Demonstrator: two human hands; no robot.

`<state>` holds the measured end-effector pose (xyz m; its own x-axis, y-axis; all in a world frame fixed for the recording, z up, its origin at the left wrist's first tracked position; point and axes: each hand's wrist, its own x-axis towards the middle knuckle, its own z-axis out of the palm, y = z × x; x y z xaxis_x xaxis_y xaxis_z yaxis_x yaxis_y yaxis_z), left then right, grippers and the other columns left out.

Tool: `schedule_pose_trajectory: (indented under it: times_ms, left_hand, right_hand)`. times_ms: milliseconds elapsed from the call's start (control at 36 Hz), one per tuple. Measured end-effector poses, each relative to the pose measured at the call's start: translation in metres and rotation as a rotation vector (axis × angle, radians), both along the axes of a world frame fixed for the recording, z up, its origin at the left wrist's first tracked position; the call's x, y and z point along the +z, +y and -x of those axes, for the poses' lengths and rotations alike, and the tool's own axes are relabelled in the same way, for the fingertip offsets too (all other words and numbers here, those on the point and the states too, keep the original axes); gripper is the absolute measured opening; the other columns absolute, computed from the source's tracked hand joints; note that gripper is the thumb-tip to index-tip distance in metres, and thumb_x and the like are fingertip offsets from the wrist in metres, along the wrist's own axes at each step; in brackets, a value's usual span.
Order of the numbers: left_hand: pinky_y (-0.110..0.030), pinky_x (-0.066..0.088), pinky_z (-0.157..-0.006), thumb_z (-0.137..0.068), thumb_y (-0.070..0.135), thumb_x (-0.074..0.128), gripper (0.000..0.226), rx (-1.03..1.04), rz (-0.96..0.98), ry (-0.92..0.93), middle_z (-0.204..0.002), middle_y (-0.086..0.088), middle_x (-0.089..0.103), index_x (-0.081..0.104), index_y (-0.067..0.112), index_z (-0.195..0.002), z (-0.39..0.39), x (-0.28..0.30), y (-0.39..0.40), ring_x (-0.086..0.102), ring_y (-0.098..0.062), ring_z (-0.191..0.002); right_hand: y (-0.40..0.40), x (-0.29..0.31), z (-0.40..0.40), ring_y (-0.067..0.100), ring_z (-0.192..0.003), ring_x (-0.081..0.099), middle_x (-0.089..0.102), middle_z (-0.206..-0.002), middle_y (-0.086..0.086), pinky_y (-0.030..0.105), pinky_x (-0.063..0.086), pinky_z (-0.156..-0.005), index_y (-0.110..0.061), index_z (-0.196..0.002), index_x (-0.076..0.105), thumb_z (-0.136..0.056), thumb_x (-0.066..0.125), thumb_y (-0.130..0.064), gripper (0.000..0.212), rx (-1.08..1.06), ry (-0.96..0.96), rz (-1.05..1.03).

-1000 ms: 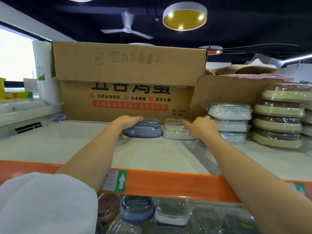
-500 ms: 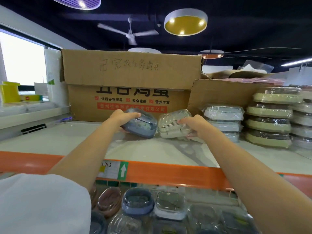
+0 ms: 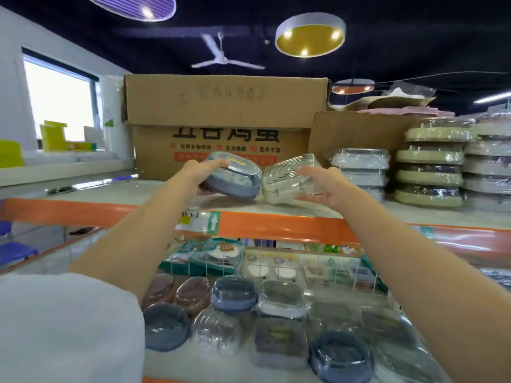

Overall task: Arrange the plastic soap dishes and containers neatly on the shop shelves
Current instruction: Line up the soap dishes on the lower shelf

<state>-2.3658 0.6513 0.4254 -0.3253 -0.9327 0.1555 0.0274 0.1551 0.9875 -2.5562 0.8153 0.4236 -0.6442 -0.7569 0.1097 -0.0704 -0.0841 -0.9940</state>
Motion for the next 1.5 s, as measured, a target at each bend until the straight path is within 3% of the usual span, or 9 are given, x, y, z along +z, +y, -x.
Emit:
schedule_pose_trajectory:
  times_ms: [167,389,556,778,972,1167,1250,1361,1500]
  left_hand:
    - [-0.033,0.052,-0.066,-0.081,0.026,0.075,0.049,-0.042,-0.052,0.104,-0.098,-0.007,0.06,0.049,0.006,-0.116,-0.018,-0.002,0.021,0.06,-0.019,-0.082]
    - [-0.023,0.053,-0.046,-0.085,0.027,0.07,0.023,-0.047,-0.073,0.12,-0.09,-0.005,0.06,0.053,0.014,-0.091,-0.043,-0.008,0.053,0.058,-0.015,-0.075]
    - [-0.029,0.052,-0.063,-0.082,0.026,0.072,0.043,-0.1,-0.052,0.148,-0.096,-0.006,0.061,0.051,0.01,-0.116,-0.071,-0.003,0.068,0.06,-0.018,-0.085]
    - [-0.041,0.056,-0.08,-0.077,0.027,0.077,0.06,-0.18,-0.086,0.129,-0.117,-0.013,0.059,0.049,0.004,-0.124,-0.115,-0.022,0.086,0.061,-0.026,-0.101]
    - [-0.031,0.052,-0.082,-0.087,0.029,0.067,0.02,-0.227,-0.133,0.074,-0.092,-0.004,0.061,0.054,0.015,-0.092,-0.142,-0.053,0.112,0.059,-0.015,-0.083]
    - [-0.034,0.053,-0.082,-0.084,0.031,0.069,0.035,-0.258,-0.163,0.075,-0.1,-0.008,0.056,0.053,0.01,-0.107,-0.163,-0.085,0.126,0.057,-0.021,-0.088]
    - [-0.029,0.055,-0.073,-0.086,0.027,0.068,0.025,-0.268,-0.194,0.095,-0.097,-0.006,0.053,0.052,0.01,-0.094,-0.169,-0.099,0.13,0.055,-0.019,-0.087]
    - [-0.024,0.059,-0.059,-0.083,0.031,0.07,0.043,-0.283,-0.22,0.093,-0.107,-0.009,0.054,0.05,0.007,-0.112,-0.176,-0.115,0.129,0.057,-0.021,-0.093]
    - [-0.044,0.053,-0.091,-0.058,0.036,0.088,0.088,-0.303,-0.271,0.102,-0.124,-0.019,0.056,0.047,0.0,-0.126,-0.175,-0.132,0.123,0.061,-0.031,-0.105]
  right_hand:
    - [0.018,0.002,-0.011,0.024,-0.089,0.06,0.044,-0.127,0.014,0.029,0.058,-0.055,-0.004,-0.138,0.04,-0.085,0.073,-0.023,0.065,0.021,-0.055,0.062]
    - [0.045,-0.001,-0.035,0.024,-0.092,0.06,0.044,-0.128,0.014,0.026,0.058,-0.058,-0.004,-0.139,0.039,-0.083,0.075,-0.022,0.068,0.078,-0.085,0.102]
    - [0.067,-0.001,-0.062,0.025,-0.099,0.06,0.045,-0.13,0.014,0.027,0.058,-0.059,-0.006,-0.139,0.039,-0.082,0.075,-0.023,0.069,0.074,-0.091,0.146]
    - [0.086,-0.025,-0.103,0.026,-0.1,0.062,0.052,-0.121,0.012,0.029,0.06,-0.067,-0.006,-0.134,0.044,-0.084,0.073,-0.021,0.06,0.048,-0.146,0.128]
    - [0.105,-0.052,-0.139,0.023,-0.102,0.061,0.053,-0.12,0.011,0.035,0.059,-0.08,-0.002,-0.122,0.051,-0.088,0.067,-0.014,0.039,0.039,-0.189,0.135]
    - [0.118,-0.071,-0.167,0.028,-0.103,0.059,0.056,-0.116,0.014,0.043,0.054,-0.093,0.002,-0.108,0.054,-0.091,0.064,-0.012,0.025,0.03,-0.223,0.181]
    - [0.124,-0.076,-0.175,0.026,-0.101,0.06,0.057,-0.118,0.012,0.044,0.051,-0.097,0.0,-0.105,0.055,-0.092,0.061,-0.01,0.017,0.066,-0.229,0.214]
    - [0.134,-0.086,-0.177,0.017,-0.087,0.067,0.051,-0.136,0.016,0.031,0.058,-0.082,0.003,-0.118,0.052,-0.094,0.057,-0.01,0.028,0.082,-0.19,0.239]
    - [0.148,-0.099,-0.173,0.016,-0.076,0.064,0.046,-0.117,0.011,0.038,0.055,-0.089,-0.004,-0.099,0.055,-0.094,0.056,-0.01,0.008,0.067,-0.174,0.141]
